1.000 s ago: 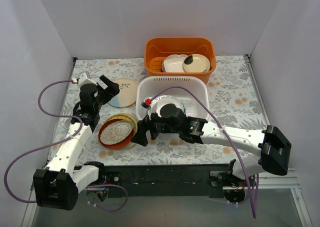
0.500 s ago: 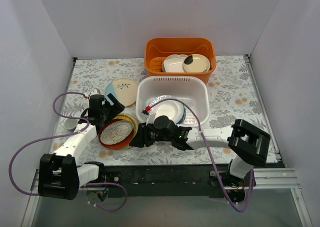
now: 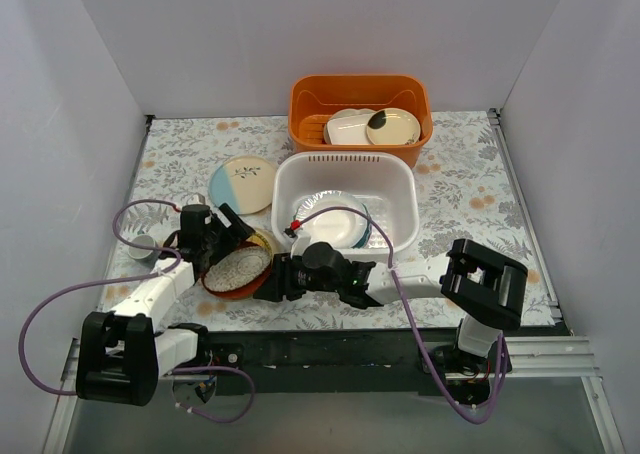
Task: Place the plates into the plastic bin on the countertop
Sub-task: Pick up the plate from the corner of the board.
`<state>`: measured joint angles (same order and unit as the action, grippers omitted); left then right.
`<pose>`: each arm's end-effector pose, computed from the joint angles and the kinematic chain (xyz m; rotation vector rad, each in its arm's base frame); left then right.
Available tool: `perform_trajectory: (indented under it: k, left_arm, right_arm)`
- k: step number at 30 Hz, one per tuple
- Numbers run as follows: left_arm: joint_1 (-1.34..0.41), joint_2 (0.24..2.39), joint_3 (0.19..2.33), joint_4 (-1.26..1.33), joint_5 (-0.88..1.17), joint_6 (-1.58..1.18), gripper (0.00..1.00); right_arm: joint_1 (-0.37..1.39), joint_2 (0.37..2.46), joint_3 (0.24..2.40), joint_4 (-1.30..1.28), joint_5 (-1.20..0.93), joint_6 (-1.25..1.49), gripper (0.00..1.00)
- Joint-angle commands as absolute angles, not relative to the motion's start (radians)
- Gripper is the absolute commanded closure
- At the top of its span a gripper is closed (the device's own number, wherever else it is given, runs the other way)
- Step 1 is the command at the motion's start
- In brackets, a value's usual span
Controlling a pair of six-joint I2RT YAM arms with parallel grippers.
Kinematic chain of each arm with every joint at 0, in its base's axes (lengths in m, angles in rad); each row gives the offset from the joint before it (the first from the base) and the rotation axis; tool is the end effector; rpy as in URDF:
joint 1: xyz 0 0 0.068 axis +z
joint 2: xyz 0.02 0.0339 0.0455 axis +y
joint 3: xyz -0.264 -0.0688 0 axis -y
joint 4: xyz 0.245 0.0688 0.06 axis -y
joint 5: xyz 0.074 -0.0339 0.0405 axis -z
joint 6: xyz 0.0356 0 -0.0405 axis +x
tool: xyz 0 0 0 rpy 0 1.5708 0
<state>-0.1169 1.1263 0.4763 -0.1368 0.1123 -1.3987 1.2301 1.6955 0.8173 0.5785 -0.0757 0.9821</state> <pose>0.2131 -0.0290 0.1739 -1.4618 2.0577 -0.8200 0.1178 0.3403 0.1929 -0.3335 2.1780 1.4897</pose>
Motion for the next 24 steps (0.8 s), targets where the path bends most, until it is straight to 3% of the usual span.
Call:
perform_trajectory:
  k: [1,24]
  left_arm:
    - [-0.114,1.045,0.427,-0.158,0.192,-1.417,0.21]
    - [-0.161,0.802,0.325,-0.190,0.282,-1.500,0.27]
  right_arm:
    - [1.233,1.707,0.825,0.589,0.032,0.999,0.44]
    - [1.235,1.756,0.799,0.485,0.261,1.005,0.43]
